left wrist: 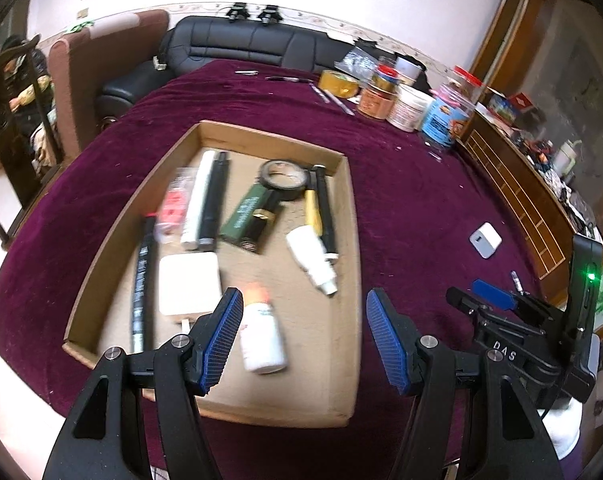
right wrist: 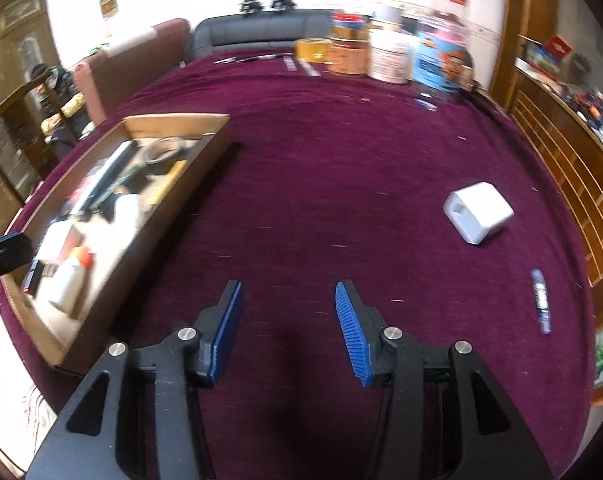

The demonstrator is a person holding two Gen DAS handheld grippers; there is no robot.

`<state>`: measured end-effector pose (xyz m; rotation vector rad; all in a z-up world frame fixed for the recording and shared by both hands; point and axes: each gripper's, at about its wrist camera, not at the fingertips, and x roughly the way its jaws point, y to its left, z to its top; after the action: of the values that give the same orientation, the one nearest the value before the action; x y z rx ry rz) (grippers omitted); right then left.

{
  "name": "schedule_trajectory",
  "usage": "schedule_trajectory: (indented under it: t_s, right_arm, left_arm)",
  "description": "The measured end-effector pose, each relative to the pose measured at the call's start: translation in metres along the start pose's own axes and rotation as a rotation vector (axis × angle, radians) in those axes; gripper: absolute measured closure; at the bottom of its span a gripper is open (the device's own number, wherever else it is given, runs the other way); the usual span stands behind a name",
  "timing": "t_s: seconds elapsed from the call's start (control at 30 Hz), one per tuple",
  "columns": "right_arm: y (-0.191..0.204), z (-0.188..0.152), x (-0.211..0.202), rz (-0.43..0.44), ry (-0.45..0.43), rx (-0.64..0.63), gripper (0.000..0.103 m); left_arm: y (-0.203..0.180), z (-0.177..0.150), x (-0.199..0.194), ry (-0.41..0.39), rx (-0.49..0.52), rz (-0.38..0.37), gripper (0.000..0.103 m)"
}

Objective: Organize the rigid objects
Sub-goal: 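Move both open tools out of the box toward the white charger and clear pen, then grasp the white square charger with the left tool while the right tool grasps the clear pen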

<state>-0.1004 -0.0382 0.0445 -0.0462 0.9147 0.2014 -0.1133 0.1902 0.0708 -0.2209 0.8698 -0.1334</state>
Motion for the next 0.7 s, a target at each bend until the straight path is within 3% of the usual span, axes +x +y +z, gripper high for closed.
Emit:
schedule_trajectory:
  t_s: [0.4,0.5,0.7]
  right_arm:
    - [-0.207,-0.032,-0.031,-0.127,-0.006,0.426,0.057]
    - [-0.229,-0.038,-0.034,-0.123,-0.007,0.464,0.057]
    - [-0.232,-0.031,-0.012,-0.084,0.020,0.431,0.057]
  left_arm:
    - [-0.090,0.013,0.044,0.093,0.133,-0.133,0.045]
    - [-0.112,0.013,0.052,0.104,0.173,-0.149,0.045]
    - [-0.163,0.020,0.075,0.109,0.260,-0.190,0.045]
